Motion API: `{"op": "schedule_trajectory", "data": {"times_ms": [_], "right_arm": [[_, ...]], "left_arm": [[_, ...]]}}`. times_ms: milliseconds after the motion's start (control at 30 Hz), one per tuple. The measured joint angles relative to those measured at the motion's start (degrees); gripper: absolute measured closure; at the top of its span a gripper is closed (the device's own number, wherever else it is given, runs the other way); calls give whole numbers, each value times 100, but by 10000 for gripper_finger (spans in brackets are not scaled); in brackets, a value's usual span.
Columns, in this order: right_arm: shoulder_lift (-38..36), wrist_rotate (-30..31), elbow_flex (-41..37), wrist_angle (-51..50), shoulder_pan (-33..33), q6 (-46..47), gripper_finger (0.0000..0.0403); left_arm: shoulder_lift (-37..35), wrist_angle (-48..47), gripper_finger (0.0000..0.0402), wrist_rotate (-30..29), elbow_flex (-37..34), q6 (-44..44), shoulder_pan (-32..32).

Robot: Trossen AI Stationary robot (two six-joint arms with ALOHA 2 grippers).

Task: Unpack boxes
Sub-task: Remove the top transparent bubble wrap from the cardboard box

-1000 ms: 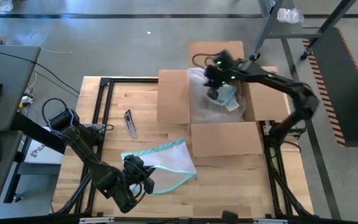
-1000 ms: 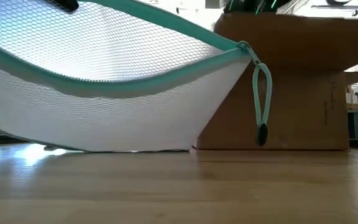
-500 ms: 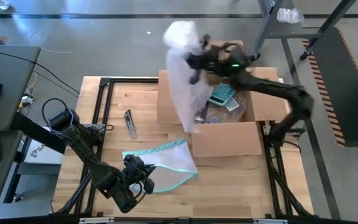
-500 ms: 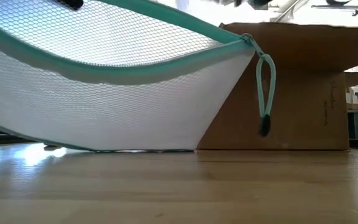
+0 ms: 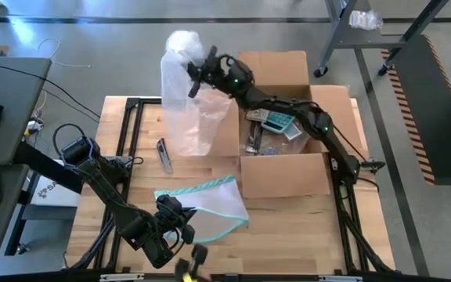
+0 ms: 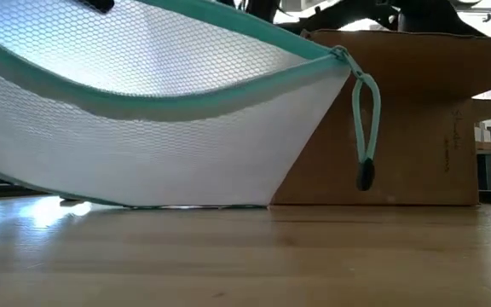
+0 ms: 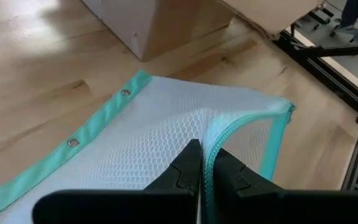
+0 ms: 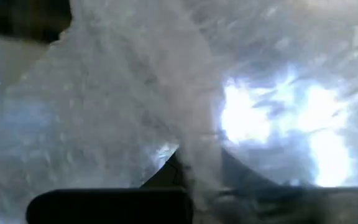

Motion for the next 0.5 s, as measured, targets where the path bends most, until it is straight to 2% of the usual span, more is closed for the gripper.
{"op": "schedule_trajectory", "data": {"times_ms": [100,200,500], "right_arm": [[3,56,-426,-936,-149,276,396],[26,-123,-482,-2027,-158,162,370],[-515,-622,-469,-5300,-105,-1157,219]], "left_arm": [[14,17,402,81,0,0,0],[24,23,402,134,0,-1,0],[22,38,401,124,0,1,0]]}}
